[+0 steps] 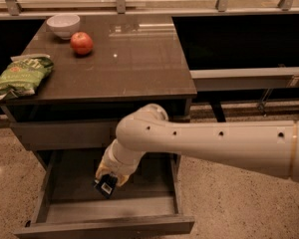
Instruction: Pick rxbar blueberry from middle drawer and place on counter
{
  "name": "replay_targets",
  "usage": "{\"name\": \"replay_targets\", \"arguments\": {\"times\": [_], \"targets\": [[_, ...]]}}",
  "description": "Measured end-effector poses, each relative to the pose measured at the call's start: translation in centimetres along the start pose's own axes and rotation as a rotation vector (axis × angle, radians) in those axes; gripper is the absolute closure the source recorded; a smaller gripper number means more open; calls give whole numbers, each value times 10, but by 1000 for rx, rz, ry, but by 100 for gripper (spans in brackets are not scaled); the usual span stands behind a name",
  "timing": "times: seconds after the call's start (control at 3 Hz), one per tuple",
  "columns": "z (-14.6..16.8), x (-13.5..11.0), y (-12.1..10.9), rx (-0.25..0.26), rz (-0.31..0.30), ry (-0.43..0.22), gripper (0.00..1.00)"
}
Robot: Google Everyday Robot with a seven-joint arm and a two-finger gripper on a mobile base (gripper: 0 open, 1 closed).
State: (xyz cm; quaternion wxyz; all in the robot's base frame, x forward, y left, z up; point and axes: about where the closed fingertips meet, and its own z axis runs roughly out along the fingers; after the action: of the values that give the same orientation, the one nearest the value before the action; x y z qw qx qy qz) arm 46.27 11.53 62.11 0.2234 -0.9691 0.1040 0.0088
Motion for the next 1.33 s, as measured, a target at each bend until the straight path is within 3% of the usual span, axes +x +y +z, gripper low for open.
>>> {"name": "replay_targets", "arguments": {"times": [0.33,0.67,1.0,1.33], "targets": [[-66,15,-22,-46,-49,23,100],[-122,50,-44,-101,-47,53,100],[-173,83,-54,-153,-30,65,100],[-218,79,-43,-227,-37,44,100]]}}
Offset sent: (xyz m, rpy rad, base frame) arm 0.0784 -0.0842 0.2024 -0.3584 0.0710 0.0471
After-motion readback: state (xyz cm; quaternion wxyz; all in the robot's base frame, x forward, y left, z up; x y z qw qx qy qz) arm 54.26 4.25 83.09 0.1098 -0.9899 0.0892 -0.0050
